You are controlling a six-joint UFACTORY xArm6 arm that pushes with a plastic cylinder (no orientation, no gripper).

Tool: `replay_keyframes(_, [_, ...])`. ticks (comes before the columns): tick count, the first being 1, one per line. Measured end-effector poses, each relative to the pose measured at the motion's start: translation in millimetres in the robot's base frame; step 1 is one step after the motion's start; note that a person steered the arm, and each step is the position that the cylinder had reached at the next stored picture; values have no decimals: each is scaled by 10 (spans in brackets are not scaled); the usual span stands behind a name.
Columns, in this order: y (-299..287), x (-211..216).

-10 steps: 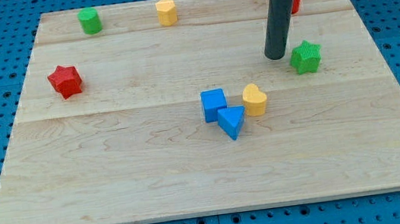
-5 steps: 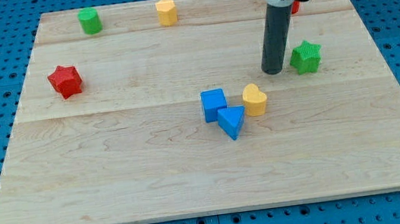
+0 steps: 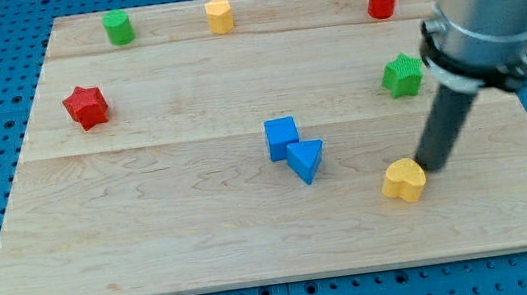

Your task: Move the yellow heart to the bottom right

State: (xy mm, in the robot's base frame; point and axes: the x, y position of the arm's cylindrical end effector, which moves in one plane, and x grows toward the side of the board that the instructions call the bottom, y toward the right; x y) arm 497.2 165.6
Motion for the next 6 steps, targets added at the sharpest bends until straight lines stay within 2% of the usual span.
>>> replay_keyframes(1, [-327,-183])
replay_keyframes(2, [-442,70])
replay_keyframes(3, [-261,299])
replay_keyframes(6, [-172,127])
